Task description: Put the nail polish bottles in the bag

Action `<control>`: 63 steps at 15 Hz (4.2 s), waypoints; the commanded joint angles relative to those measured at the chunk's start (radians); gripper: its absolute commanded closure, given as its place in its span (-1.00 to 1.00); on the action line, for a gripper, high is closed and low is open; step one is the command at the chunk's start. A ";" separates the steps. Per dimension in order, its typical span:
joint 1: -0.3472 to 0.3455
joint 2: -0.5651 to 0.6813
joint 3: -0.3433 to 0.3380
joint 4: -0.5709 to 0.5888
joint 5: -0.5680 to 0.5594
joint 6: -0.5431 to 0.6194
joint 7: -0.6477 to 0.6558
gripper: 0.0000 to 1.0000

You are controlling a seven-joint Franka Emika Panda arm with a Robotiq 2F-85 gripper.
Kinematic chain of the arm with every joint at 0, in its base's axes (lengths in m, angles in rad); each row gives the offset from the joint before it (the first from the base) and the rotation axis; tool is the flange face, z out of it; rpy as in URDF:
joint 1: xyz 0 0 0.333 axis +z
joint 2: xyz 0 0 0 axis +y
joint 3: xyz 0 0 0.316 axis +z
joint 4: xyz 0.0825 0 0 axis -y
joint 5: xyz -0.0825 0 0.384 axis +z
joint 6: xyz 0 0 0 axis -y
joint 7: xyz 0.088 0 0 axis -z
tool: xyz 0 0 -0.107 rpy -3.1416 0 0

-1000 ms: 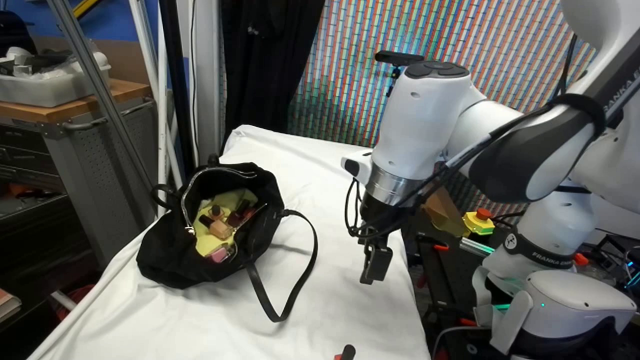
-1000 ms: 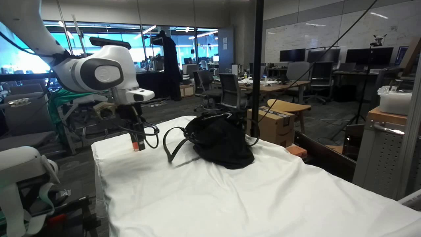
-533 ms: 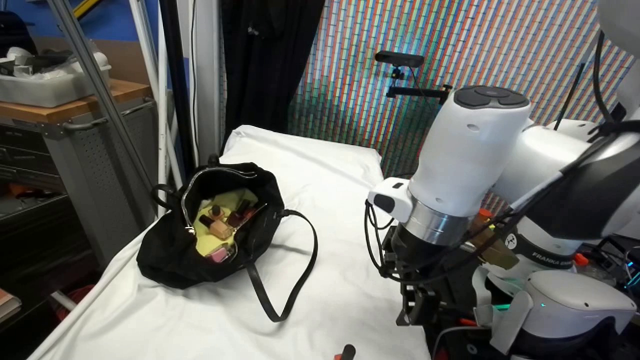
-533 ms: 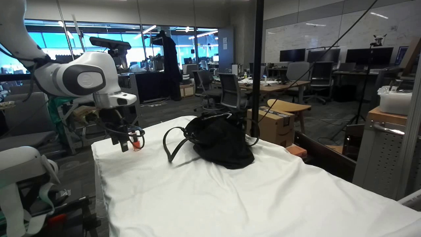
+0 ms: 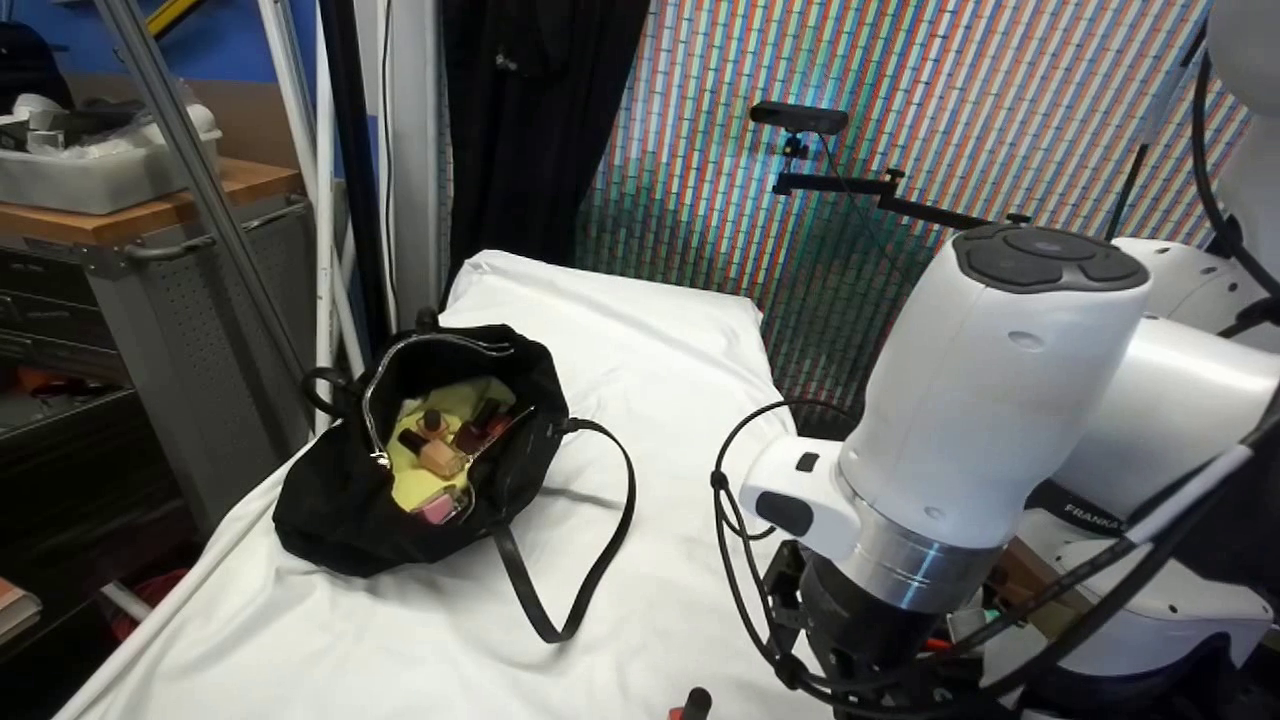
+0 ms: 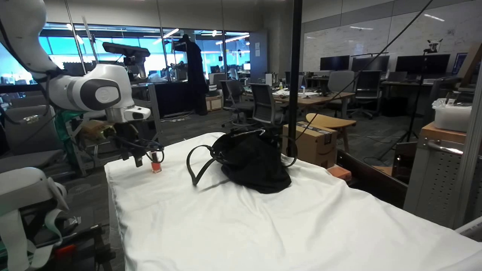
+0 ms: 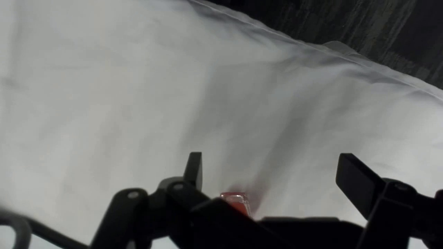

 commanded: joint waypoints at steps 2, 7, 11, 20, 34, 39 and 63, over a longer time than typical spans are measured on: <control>0.009 0.117 0.001 0.118 0.013 0.017 -0.053 -1.00; 0.025 0.206 -0.026 0.209 -0.048 0.003 -0.045 -1.00; 0.049 0.246 -0.075 0.252 -0.135 -0.011 -0.011 -1.00; 0.083 0.292 -0.137 0.295 -0.209 -0.021 0.035 -1.00; 0.127 0.331 -0.182 0.353 -0.233 -0.096 0.110 -0.11; 0.135 0.332 -0.186 0.358 -0.246 -0.121 0.133 0.56; 0.050 0.316 -0.363 0.603 -0.514 -0.138 0.285 0.69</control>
